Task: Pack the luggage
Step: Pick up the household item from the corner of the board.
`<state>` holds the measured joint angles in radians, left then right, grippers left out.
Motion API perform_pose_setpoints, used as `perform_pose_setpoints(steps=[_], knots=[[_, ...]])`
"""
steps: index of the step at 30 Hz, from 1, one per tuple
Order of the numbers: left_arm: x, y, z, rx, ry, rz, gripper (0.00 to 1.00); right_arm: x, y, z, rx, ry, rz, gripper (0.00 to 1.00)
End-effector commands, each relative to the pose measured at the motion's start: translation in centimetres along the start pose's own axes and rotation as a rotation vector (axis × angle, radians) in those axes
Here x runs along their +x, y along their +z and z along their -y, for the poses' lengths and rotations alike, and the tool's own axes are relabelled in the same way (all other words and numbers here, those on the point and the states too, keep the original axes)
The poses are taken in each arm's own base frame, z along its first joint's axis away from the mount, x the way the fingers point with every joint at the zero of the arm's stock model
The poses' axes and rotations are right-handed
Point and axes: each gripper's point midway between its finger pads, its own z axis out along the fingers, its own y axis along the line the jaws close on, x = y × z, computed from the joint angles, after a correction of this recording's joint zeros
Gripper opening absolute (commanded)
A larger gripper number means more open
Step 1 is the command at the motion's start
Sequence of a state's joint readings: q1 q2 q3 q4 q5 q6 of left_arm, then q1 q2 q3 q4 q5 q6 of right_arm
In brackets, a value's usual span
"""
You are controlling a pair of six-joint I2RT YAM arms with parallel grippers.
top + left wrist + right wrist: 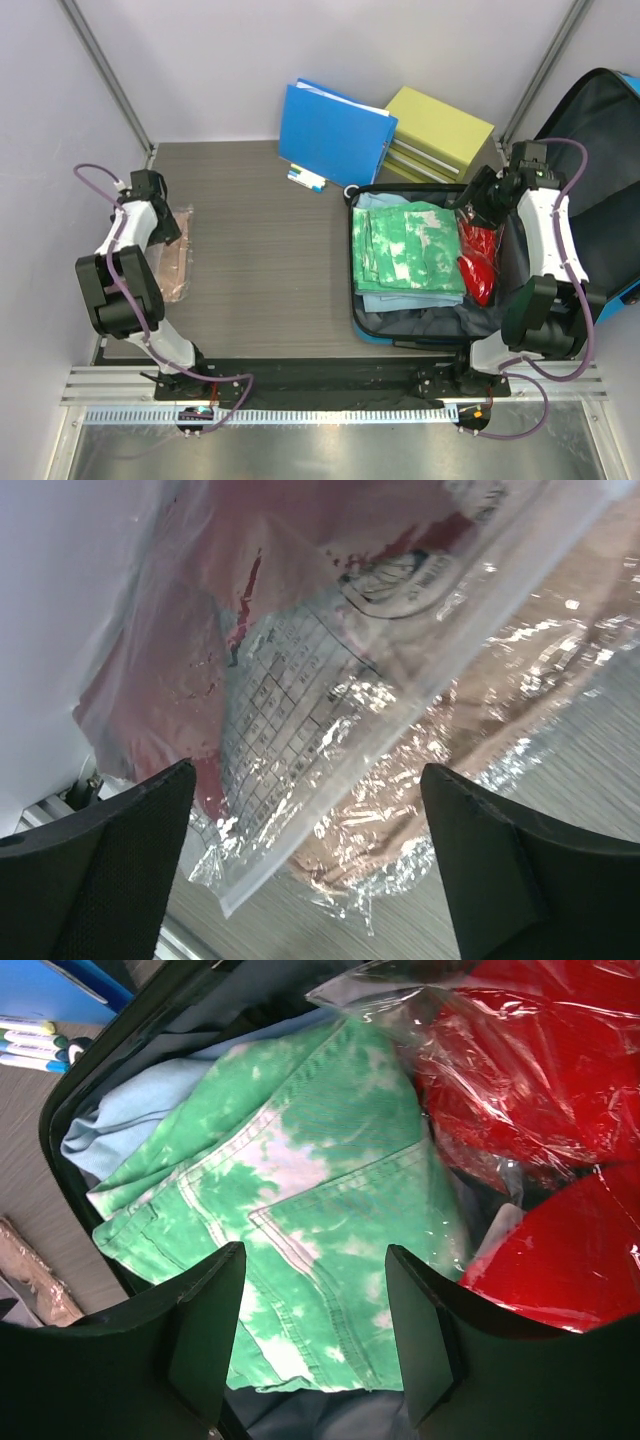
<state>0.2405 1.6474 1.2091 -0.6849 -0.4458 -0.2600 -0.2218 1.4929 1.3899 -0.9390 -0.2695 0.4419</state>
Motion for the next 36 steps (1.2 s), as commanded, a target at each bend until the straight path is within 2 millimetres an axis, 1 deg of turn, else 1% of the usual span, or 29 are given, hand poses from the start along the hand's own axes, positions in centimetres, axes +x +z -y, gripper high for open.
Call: perform_pose_setpoints(steps=[1, 3, 6, 9, 10, 11, 14, 15, 17, 18, 20, 21, 23, 24, 25, 26, 27, 28, 29, 30, 32, 33, 34, 35, 36], knots=[[-0.6, 2.1, 0.0, -0.012, 0.001, -0.005, 0.90, -1.2, -0.6, -2.3, -0.073, -0.057, 0.033, 0.63], [-0.5, 2.9, 0.6, -0.002, 0.012, -0.028, 0.87, -0.9, -0.3, -2.6, -0.077, -0.064, 0.021, 0.63], [-0.2, 3.6, 0.9, -0.003, 0.025, -0.047, 0.81, -0.8, 0.0, -2.8, -0.085, -0.071, 0.016, 0.63], [0.1, 3.9, 0.9, -0.005, 0.036, -0.060, 0.76, -0.6, 0.2, -2.8, -0.089, -0.078, 0.010, 0.63], [0.2, 4.1, 1.1, -0.001, 0.039, -0.065, 0.72, -0.6, 0.3, -3.0, -0.091, -0.079, 0.007, 0.63], [0.4, 4.2, 1.2, 0.004, 0.042, -0.070, 0.71, -0.5, 0.4, -2.9, -0.093, -0.080, 0.002, 0.63], [0.6, 4.2, 1.3, 0.002, 0.042, -0.082, 0.58, -0.5, 0.5, -3.1, -0.100, -0.085, -0.004, 0.63], [0.6, 4.1, 1.2, 0.004, 0.038, -0.080, 0.51, -0.5, 0.5, -3.2, -0.104, -0.087, -0.004, 0.63], [0.3, 3.4, 1.1, 0.013, 0.024, -0.062, 0.47, -0.5, 0.6, -3.3, -0.107, -0.093, -0.006, 0.63], [0.4, 3.3, 1.0, 0.015, 0.023, -0.060, 0.42, -0.4, 0.7, -3.3, -0.109, -0.095, -0.010, 0.63], [0.3, 2.8, 1.0, 0.022, 0.016, -0.051, 0.36, -0.4, 0.9, -3.2, -0.108, -0.095, -0.016, 0.63], [0.5, 2.6, 1.1, 0.038, 0.013, -0.059, 0.28, -0.3, 0.9, -3.4, -0.114, -0.099, -0.020, 0.63], [0.6, 2.2, 1.4, 0.063, 0.007, -0.057, 0.19, -0.3, 1.1, -3.4, -0.114, -0.101, -0.023, 0.63], [0.9, 2.1, 1.7, 0.079, 0.008, -0.064, 0.08, -0.3, 1.1, -3.4, -0.117, -0.100, -0.025, 0.63], [1.0, 2.0, 1.9, 0.092, 0.008, -0.068, 0.02, -0.3, 1.2, -3.5, -0.120, -0.102, -0.025, 0.63], [1.1, 1.7, 2.0, 0.102, 0.005, -0.068, 0.00, -0.3, 1.2, -3.5, -0.119, -0.102, -0.024, 0.63], [1.0, 1.2, 2.2, 0.122, 0.005, -0.061, 0.00, -0.3, 1.1, -3.6, -0.122, -0.102, -0.023, 0.63], [1.0, 0.5, 3.1, 0.178, 0.004, -0.061, 0.00, -0.3, 1.1, -3.6, -0.122, -0.106, -0.024, 0.63], [0.8, -0.1, 3.6, 0.209, 0.001, -0.052, 0.00, -0.4, 1.0, -3.7, -0.122, -0.110, -0.017, 0.63], [0.4, -1.6, 4.3, 0.252, 0.003, -0.026, 0.00, -0.5, 0.8, -4.0, -0.125, -0.124, -0.007, 0.62], [-0.5, -3.9, 6.0, 0.363, -0.011, 0.004, 0.00, -0.7, 0.6, -4.2, -0.118, -0.145, 0.008, 0.62], [-1.3, -6.1, 6.9, 0.426, -0.034, 0.046, 0.00, -1.0, 0.4, -4.7, -0.125, -0.160, 0.020, 0.62], [-1.7, -8.0, 8.5, 0.528, -0.042, 0.058, 0.00, -1.1, 0.2, -5.0, -0.128, -0.167, 0.027, 0.62], [-2.2, -9.5, 9.3, 0.586, -0.050, 0.082, 0.00, -1.2, 0.1, -5.3, -0.133, -0.180, 0.032, 0.61], [-2.4, -11.6, 10.4, 0.647, -0.064, 0.104, 0.00, -1.4, -0.3, -6.2, -0.149, -0.196, 0.044, 0.61]])
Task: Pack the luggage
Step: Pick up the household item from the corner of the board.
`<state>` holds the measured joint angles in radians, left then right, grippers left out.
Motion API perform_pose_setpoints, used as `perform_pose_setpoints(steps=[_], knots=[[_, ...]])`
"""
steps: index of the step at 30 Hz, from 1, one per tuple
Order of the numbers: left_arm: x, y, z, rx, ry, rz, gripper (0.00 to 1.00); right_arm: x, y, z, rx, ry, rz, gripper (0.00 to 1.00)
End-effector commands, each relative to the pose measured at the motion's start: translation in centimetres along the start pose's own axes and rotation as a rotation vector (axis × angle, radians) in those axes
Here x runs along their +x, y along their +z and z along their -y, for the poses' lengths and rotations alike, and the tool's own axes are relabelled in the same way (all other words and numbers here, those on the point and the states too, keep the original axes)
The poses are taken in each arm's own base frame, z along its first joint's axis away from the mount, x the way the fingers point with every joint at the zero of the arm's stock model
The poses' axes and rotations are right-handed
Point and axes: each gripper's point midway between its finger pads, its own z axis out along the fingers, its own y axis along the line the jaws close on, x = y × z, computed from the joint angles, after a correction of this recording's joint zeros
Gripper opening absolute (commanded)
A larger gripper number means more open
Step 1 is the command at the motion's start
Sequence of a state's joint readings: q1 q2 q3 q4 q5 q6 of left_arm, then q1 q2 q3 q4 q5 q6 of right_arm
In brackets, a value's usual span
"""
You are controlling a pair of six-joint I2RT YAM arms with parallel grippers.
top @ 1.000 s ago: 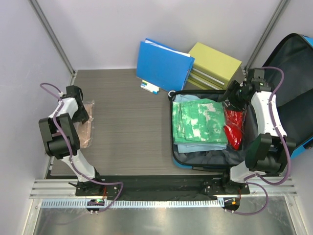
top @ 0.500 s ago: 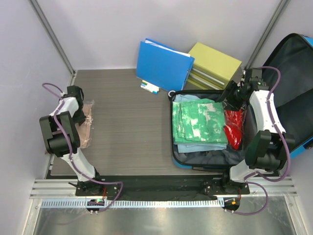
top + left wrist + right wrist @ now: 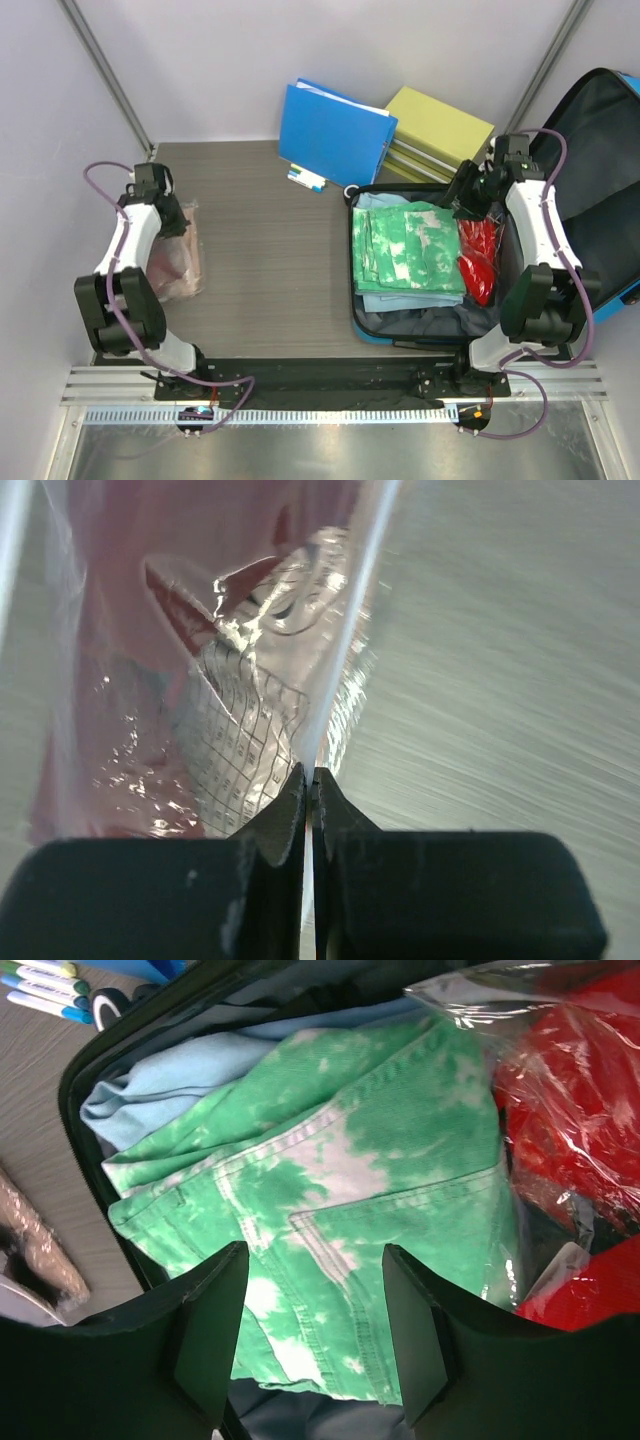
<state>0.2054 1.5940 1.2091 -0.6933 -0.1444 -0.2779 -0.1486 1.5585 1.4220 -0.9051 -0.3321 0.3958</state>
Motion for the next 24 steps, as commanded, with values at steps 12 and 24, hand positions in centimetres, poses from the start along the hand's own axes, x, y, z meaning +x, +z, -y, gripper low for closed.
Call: perform_pose_setpoints(steps=[12, 24], knots=[[-0.5, -19.9, 20.6, 0.985, 0.108, 0.062, 0.00, -3.6, -3.5, -13.7, -0.420, -0.309, 0.166, 0.60], [-1.7, -23.1, 24.2, 1.068, -0.150, -0.054, 0.00, 4.1, -7.7, -25.6, -0.633, -0.608, 0.201, 0.61]])
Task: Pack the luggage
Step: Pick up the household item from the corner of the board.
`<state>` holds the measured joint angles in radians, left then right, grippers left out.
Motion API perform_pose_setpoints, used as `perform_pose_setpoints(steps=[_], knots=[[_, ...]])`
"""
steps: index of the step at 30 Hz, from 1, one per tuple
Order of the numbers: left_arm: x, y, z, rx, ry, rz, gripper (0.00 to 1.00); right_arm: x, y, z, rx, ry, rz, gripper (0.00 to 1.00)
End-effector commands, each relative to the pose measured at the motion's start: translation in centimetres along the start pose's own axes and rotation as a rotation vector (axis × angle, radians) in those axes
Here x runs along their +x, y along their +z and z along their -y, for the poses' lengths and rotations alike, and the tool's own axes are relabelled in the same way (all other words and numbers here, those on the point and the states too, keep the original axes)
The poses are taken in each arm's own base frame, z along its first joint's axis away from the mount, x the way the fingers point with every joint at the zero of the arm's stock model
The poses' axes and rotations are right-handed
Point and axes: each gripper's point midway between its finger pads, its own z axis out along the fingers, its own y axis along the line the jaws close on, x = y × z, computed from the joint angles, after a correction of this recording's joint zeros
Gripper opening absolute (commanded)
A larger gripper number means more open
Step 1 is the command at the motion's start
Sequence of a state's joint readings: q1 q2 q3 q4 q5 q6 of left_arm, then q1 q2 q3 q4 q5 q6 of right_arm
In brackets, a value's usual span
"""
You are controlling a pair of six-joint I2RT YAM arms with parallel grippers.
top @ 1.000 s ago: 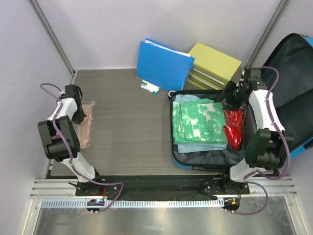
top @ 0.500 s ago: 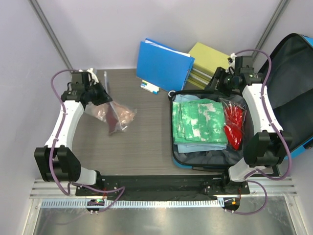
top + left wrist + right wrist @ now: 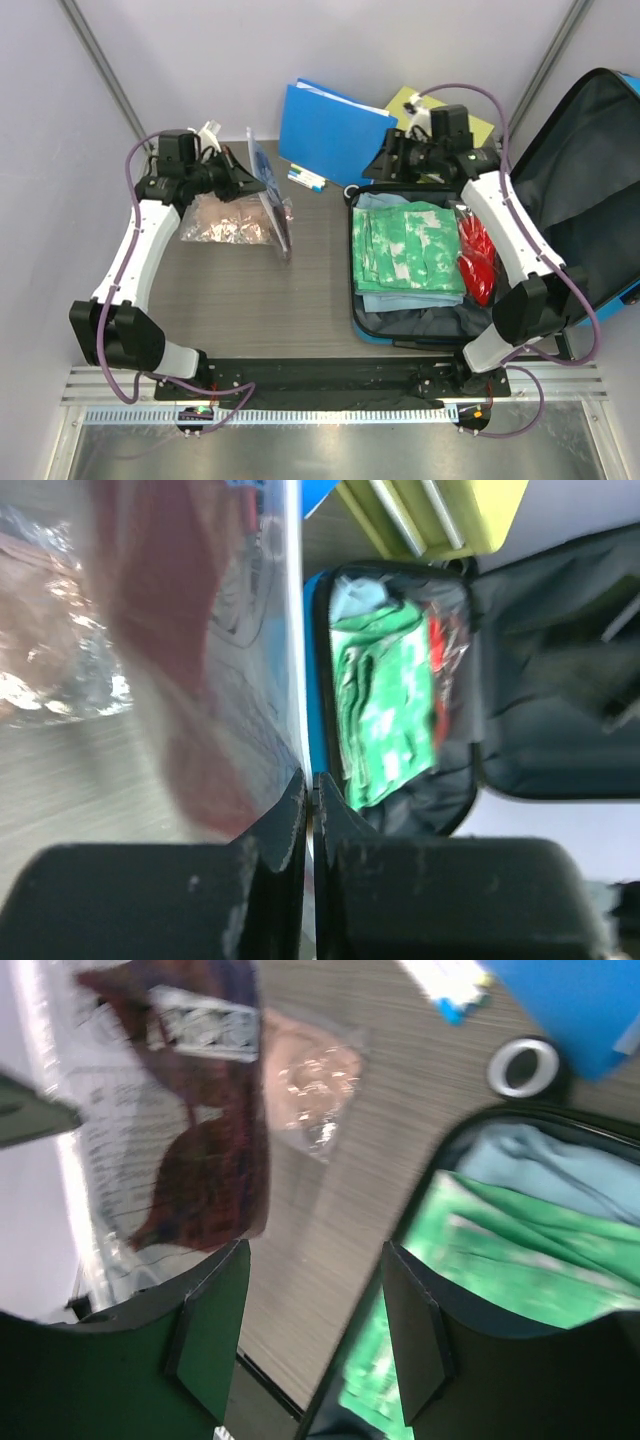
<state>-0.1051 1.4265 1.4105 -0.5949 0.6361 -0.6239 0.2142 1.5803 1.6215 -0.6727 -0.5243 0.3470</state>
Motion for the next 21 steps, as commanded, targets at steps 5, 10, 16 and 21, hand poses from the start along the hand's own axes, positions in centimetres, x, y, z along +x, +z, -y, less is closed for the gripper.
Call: perform_pose_setpoints(steps=[5, 10, 16, 21], knots=[[-0.9, 3.2, 2.6, -0.076, -0.255, 0.066, 0.00, -0.5, 0.6, -11.8, -0.117, -0.292, 0.114, 0.61], [-0.1, 4.5, 3.7, -0.149, -0.260, 0.069, 0.00, 3.0, 3.2, -16.0, -0.183, -0.388, 0.038, 0.61], [0.0, 4.4, 4.9, -0.150, -0.272, 0.096, 0.00, 6.3, 5.8, -15.6, -0.129, -0.485, -0.055, 0.61], [0.1, 4.2, 4.7, -0.169, -0.269, 0.115, 0.00, 7.0, 6.1, -15.6, -0.103, -0.541, -0.087, 0.61]])
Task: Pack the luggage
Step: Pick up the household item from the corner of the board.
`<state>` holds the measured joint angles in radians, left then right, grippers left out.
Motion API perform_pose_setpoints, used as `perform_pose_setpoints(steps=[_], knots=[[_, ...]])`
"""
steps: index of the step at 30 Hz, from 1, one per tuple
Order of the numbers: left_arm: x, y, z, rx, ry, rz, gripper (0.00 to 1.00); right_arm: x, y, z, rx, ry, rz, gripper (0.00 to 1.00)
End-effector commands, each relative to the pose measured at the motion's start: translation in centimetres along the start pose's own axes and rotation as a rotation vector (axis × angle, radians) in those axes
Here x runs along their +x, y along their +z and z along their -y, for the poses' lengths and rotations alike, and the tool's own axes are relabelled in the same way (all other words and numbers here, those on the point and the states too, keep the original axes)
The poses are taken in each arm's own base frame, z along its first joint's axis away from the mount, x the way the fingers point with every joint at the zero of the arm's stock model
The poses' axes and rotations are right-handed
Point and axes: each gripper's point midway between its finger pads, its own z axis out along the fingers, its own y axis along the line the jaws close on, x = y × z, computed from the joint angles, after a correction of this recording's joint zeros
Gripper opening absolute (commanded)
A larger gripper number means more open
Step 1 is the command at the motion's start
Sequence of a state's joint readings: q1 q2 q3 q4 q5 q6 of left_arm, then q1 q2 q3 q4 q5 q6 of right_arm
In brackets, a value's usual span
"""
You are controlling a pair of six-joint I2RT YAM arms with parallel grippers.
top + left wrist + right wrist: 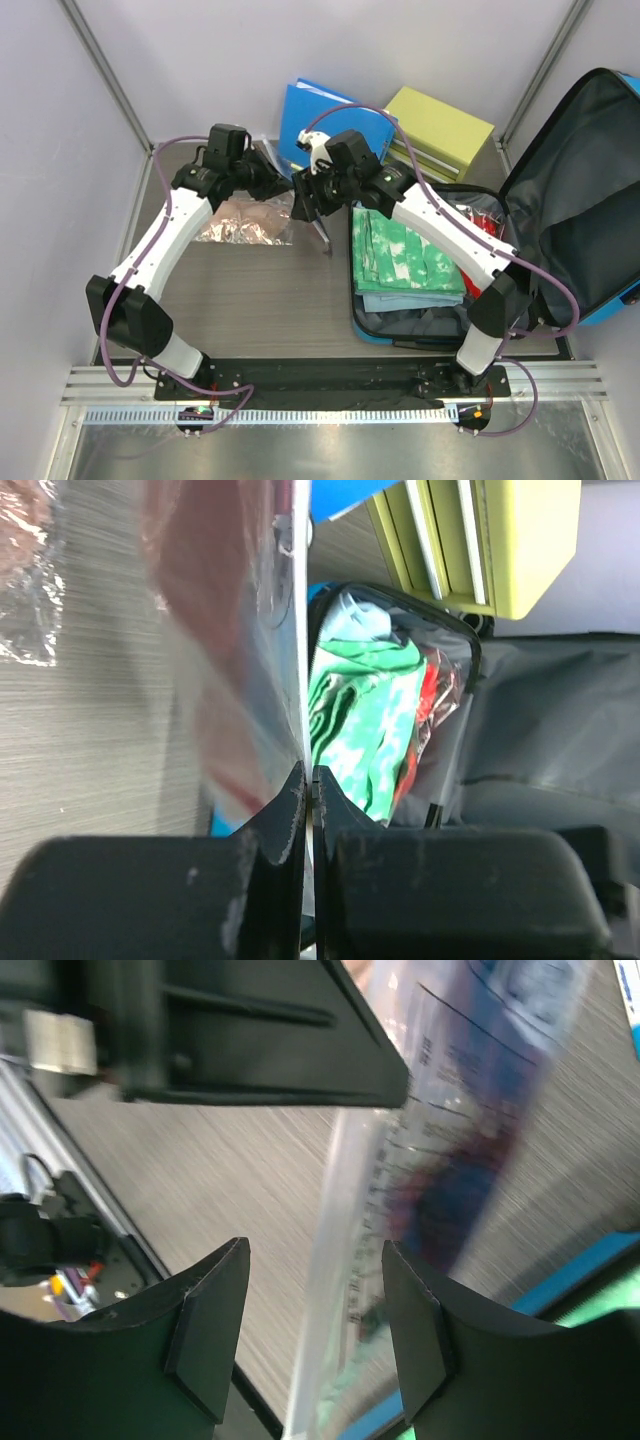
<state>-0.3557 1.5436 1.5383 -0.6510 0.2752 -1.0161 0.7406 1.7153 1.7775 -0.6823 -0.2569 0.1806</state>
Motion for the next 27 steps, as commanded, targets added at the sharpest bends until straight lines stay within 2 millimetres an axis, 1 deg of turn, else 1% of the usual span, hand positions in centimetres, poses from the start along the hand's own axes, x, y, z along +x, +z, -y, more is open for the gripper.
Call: perform_pose_setpoints(steps=[1, 2, 4, 7, 8, 9, 11, 12, 14, 15, 16, 17, 19, 20, 21, 22, 23, 24, 25, 27], knots=[[-1.0, -1.7, 1.7, 0.029, 0.002, 0.074, 0.00, -2.3, -1.3, -0.4, 0.039, -0.105, 0.054, 0.61], [-1.0, -1.6, 1.6, 0.026, 0.001, 0.072, 0.00, -2.0, -1.1, -1.0, 0.028, -0.119, 0.044, 0.61], [-0.9, -1.6, 1.9, 0.032, 0.000, 0.070, 0.00, -1.8, -0.7, -1.2, 0.037, -0.127, 0.033, 0.61], [-0.7, -1.6, 2.5, 0.046, 0.006, 0.068, 0.00, -0.8, 0.6, -0.8, 0.054, -0.129, -0.004, 0.61], [-0.8, -1.7, 2.6, 0.048, 0.006, 0.071, 0.00, -0.5, 0.9, -0.6, 0.059, -0.131, -0.014, 0.59], [-0.7, -1.7, 2.7, 0.050, 0.007, 0.068, 0.00, 0.0, 1.5, -0.3, 0.062, -0.132, -0.032, 0.51], [-0.4, -1.6, 2.8, 0.056, 0.008, 0.055, 0.00, 0.4, 2.1, 0.0, 0.071, -0.138, -0.051, 0.42], [-0.4, -1.7, 2.9, 0.062, 0.004, 0.051, 0.00, 0.6, 2.4, 0.4, 0.084, -0.139, -0.060, 0.31], [0.1, -1.7, 2.9, 0.072, -0.003, 0.032, 0.00, 0.5, 2.3, 1.2, 0.130, -0.140, -0.060, 0.19], [0.1, -2.1, 3.3, 0.090, -0.001, 0.036, 0.00, 0.4, 2.2, 1.4, 0.146, -0.143, -0.059, 0.08], [0.1, -2.2, 3.4, 0.098, -0.010, 0.035, 0.00, 0.2, 1.9, 1.8, 0.171, -0.145, -0.053, 0.03], [0.3, -2.2, 3.3, 0.101, -0.013, 0.031, 0.08, 0.2, 1.6, 2.0, 0.186, -0.147, -0.053, 0.01], [0.3, -2.6, 3.6, 0.121, -0.013, 0.040, 0.16, -0.2, 0.6, 2.2, 0.205, -0.157, -0.040, 0.01], [0.4, -2.6, 3.5, 0.121, -0.013, 0.040, 0.20, -0.4, 0.0, 2.3, 0.215, -0.161, -0.035, 0.01], [0.4, -2.5, 3.4, 0.121, -0.013, 0.040, 0.20, -0.4, -0.4, 2.2, 0.216, -0.160, -0.031, 0.01], [0.5, -2.5, 3.3, 0.119, -0.014, 0.038, 0.20, -0.9, -1.6, 2.7, 0.256, -0.163, -0.011, 0.01], [0.6, -2.6, 3.3, 0.124, -0.013, 0.035, 0.11, -1.0, -2.1, 2.7, 0.263, -0.165, -0.007, 0.01], [0.6, -2.5, 3.3, 0.125, -0.014, 0.033, 0.06, -0.9, -2.4, 2.8, 0.267, -0.165, -0.007, 0.01], [0.7, -2.4, 3.2, 0.123, -0.013, 0.032, 0.04, -1.1, -3.2, 2.5, 0.266, -0.166, 0.002, 0.01], [0.7, -2.3, 3.2, 0.124, -0.006, 0.028, 0.14, -1.2, -4.0, 2.0, 0.250, -0.158, 0.010, 0.01]])
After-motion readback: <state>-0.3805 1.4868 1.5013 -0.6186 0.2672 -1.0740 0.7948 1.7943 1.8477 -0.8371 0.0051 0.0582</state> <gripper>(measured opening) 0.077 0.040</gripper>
